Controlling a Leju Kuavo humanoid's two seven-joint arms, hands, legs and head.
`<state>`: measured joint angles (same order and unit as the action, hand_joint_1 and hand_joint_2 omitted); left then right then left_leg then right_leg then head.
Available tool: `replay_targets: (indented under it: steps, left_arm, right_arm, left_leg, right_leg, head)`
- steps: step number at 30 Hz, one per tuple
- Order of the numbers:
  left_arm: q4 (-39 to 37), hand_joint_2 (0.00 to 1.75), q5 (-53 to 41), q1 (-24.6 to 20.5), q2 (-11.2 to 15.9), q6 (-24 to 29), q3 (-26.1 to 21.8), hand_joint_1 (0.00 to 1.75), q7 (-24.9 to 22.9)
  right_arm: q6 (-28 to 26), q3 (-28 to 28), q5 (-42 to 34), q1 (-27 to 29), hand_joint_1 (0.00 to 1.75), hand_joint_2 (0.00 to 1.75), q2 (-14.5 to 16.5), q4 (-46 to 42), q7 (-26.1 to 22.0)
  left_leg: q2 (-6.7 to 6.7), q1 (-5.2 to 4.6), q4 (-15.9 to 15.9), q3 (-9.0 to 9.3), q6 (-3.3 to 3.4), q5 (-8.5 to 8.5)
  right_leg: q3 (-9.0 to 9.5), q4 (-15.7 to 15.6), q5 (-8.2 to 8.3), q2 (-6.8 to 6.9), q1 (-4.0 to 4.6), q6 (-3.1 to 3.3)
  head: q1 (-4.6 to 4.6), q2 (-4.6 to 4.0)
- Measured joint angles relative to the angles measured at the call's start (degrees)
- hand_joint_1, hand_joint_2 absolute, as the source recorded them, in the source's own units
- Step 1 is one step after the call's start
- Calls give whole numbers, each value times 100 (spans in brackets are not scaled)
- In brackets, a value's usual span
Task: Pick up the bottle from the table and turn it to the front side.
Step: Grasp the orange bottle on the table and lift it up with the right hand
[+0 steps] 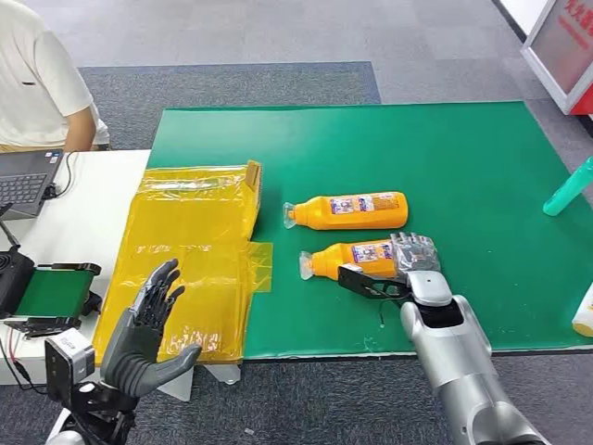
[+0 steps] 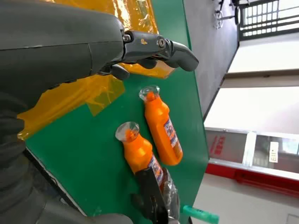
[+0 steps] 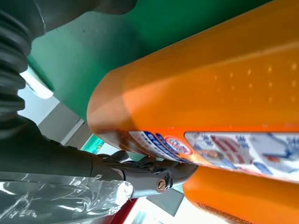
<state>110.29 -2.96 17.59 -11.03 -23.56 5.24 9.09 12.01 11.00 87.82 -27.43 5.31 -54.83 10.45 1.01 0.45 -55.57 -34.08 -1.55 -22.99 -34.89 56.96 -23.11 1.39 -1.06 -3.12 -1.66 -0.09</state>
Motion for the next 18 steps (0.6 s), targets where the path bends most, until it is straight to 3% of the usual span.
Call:
replay_targets:
  steps: [9, 13, 18]
  left_arm:
    - [-4, 175, 4, 75, 55, 13, 140, 0, 0]
    - [-12, 175, 14, 79, 100, 69, 211, 0, 0]
    - [-54, 175, 19, 79, 162, 98, 302, 0, 8]
  right_arm:
    - [-108, 104, 0, -119, 0, 175, -17, 265, -109]
    - [-137, 139, 0, -173, 168, 175, -22, 395, -153]
    - [-191, 161, 1, -251, 175, 175, -37, 528, -244]
  left_leg:
    - [0, 0, 0, 0, 0, 0]
    - [0, 0, 0, 1, 0, 0]
    - [0, 0, 0, 4, 0, 0]
  right_leg:
    - [0, 0, 0, 0, 0, 0]
    - [0, 0, 0, 0, 0, 0]
    - [3, 0, 0, 0, 0, 0]
  head:
    - [1, -1]
    - [1, -2]
    - [1, 0]
